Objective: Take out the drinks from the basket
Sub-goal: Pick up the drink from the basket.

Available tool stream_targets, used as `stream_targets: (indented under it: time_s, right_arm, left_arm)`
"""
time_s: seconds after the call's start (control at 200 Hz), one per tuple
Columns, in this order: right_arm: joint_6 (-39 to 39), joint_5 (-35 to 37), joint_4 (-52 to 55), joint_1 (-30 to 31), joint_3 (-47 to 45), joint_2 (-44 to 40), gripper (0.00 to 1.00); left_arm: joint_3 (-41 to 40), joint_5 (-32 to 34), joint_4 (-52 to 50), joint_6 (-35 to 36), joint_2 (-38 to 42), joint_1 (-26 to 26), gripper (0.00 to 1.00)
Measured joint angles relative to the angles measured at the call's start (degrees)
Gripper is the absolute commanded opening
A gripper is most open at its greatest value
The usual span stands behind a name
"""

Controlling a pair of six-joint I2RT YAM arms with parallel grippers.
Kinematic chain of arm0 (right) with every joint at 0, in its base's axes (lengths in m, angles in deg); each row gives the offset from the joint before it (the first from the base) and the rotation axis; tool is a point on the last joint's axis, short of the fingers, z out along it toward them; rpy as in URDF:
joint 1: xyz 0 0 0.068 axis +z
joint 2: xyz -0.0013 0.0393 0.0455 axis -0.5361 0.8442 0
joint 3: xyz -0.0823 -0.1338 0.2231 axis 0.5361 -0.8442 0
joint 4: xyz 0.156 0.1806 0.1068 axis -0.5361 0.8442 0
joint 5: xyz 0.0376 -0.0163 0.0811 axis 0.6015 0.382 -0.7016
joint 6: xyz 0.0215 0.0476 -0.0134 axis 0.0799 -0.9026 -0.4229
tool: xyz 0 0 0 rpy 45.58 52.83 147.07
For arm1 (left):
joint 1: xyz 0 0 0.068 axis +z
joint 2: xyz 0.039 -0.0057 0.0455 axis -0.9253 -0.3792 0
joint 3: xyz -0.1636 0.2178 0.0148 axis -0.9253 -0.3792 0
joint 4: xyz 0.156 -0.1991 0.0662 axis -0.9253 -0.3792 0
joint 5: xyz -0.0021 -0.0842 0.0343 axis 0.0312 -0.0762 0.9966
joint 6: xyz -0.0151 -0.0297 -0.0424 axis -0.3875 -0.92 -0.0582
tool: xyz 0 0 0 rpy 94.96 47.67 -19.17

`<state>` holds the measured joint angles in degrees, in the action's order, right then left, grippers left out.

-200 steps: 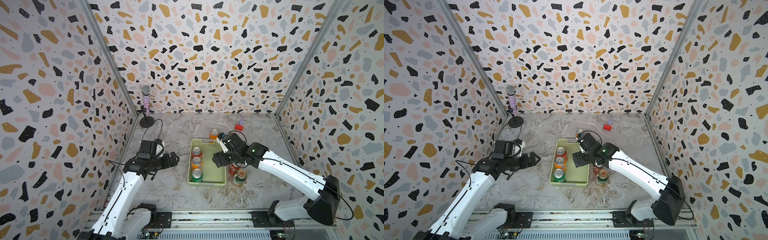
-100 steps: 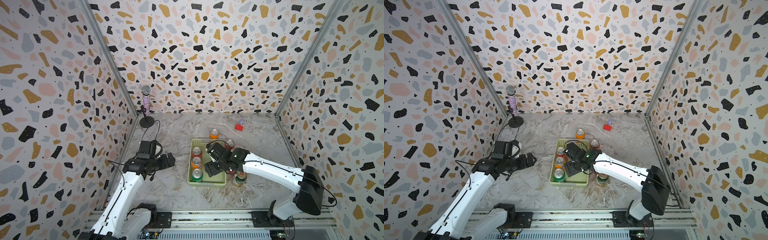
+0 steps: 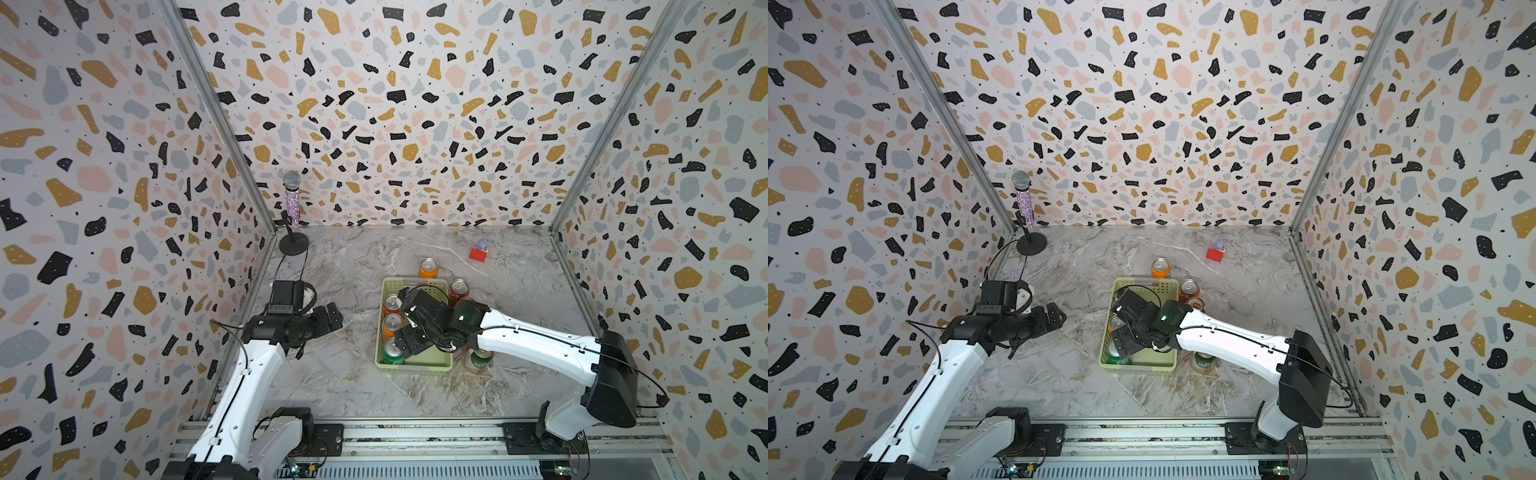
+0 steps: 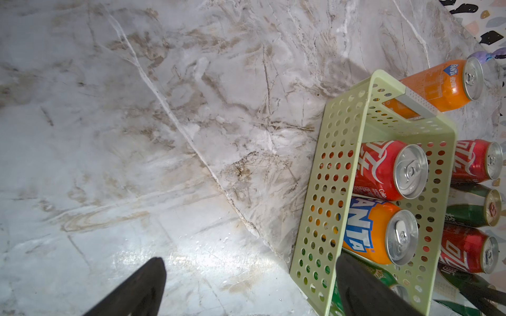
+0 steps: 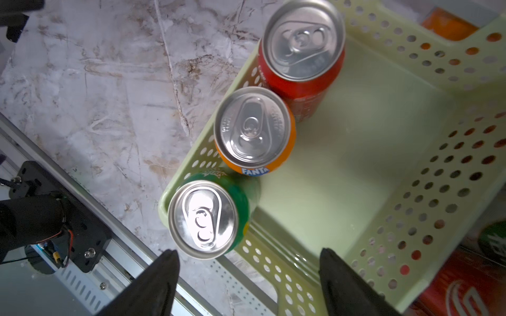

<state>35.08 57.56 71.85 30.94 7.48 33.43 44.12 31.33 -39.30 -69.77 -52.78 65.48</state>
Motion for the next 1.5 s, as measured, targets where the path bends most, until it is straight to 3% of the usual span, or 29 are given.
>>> stream_targets:
  time_s: [0.991,1.276,1.502]
  right_arm:
    - [-2.6,2.7,-2.5,3.3,3.7,13.9,0.81]
    - [-3.4,3.3,-3.0,3.3,3.7,13.9,0.62]
    - [-3.4,3.3,-3.0,3.3,3.6,13.7,0.41]
  left_arm:
    - [0.0,-2.4,0.1,0.0,0.9,0.0,1.00]
    - [0.0,-2.8,0.1,0.0,1.2,0.0,1.00]
    - [0.0,-3.0,0.1,0.0,1.5,0.0,1.00]
